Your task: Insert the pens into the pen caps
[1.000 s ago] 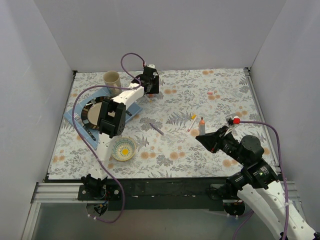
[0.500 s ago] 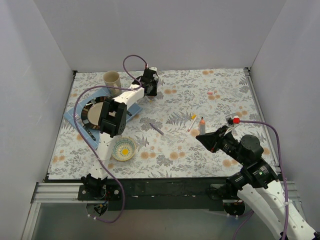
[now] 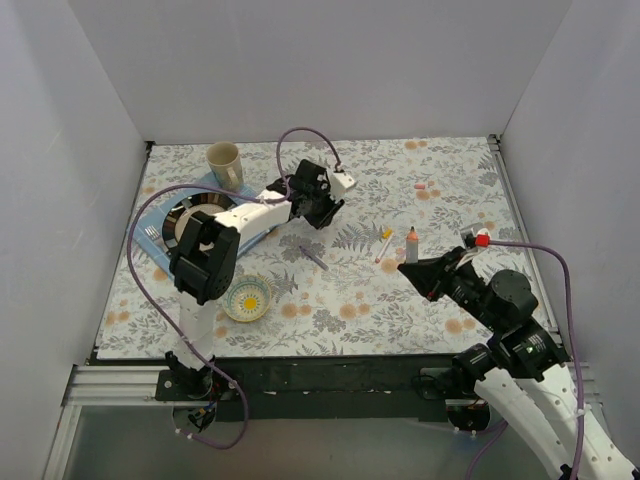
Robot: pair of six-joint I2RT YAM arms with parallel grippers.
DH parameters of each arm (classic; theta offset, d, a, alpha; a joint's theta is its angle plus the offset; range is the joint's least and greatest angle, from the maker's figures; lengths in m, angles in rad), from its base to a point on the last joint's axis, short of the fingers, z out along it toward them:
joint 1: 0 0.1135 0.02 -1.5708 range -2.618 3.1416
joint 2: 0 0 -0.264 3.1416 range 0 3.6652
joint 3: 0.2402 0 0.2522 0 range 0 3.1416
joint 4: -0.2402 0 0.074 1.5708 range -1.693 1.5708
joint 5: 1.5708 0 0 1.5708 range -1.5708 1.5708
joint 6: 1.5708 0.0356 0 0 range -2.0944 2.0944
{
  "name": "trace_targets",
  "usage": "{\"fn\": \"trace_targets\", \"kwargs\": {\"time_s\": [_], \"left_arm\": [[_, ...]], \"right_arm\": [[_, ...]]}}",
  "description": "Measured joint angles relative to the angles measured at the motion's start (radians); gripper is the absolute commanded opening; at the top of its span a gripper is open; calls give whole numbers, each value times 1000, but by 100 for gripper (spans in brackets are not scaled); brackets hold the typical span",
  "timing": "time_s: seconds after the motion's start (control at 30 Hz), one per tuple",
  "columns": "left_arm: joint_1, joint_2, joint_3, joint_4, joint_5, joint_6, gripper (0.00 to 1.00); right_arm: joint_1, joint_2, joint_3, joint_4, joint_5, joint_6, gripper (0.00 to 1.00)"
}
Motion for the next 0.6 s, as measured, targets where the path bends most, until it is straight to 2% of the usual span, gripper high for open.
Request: {"fn": "trace_targets", "kwargs": {"time_s": [0.23, 0.37, 0.47, 0.6], "left_arm": [[-141, -420, -370, 3, 217, 364, 0], [-175, -612, -523, 3, 298, 478, 0], [-241, -677, -618, 13, 303, 529, 0], [-324, -679, -745, 35, 295, 562, 0]], "right_arm": [[0, -48, 5, -42, 37, -23, 1], [0, -82, 8, -60, 53, -22, 1], [0, -112, 8, -69, 59, -14, 1], [0, -124, 8, -78, 58, 3, 1]]}}
